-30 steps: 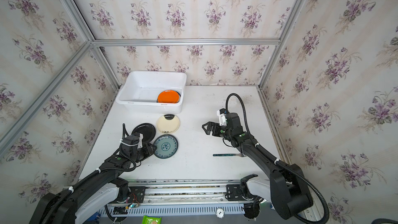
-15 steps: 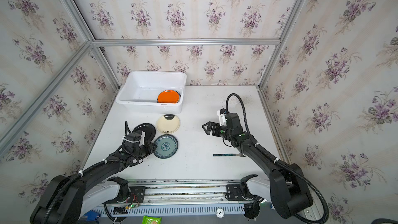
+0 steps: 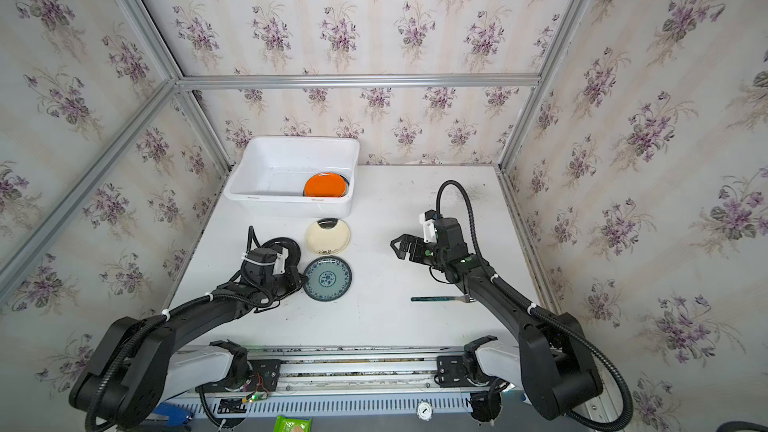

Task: Place the plates into the plastic bin on the countertop
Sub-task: 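Pinch the blue-and-white plate rim with the left gripper and tilt it upright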

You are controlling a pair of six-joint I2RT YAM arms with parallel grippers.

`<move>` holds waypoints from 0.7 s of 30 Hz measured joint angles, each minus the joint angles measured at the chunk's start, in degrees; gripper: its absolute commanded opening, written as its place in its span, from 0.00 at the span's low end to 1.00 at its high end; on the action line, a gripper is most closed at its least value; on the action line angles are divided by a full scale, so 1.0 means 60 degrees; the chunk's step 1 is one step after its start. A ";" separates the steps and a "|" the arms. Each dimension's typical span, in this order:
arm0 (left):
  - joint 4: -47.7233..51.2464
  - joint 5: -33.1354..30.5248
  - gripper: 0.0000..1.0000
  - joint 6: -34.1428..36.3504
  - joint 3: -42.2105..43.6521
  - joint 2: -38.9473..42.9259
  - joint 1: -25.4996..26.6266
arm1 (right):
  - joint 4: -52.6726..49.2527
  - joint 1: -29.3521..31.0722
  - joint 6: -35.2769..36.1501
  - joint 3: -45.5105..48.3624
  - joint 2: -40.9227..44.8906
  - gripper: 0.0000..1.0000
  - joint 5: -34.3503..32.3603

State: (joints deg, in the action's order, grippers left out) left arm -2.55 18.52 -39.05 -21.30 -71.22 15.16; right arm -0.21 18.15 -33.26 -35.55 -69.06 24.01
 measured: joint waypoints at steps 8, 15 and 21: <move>0.0226 0.0543 0.00 0.0495 -0.0659 -0.0685 0.0018 | 0.0229 0.0000 -0.0200 0.0000 -0.0189 0.99 -0.0098; 0.0357 0.0645 0.00 0.0663 -0.0783 -0.0503 0.0022 | 0.0226 -0.0004 -0.0200 -0.0011 -0.0386 0.99 -0.0168; 0.0361 0.0670 0.00 0.0656 -0.0783 0.0047 0.0036 | 0.0397 -0.0004 -0.0313 -0.0197 -0.0823 0.99 -0.0051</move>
State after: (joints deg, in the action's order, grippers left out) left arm -0.38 22.55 -35.11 -26.00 -70.94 15.38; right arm 2.17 18.13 -35.14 -36.73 -74.00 23.70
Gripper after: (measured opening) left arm 0.083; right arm 0.989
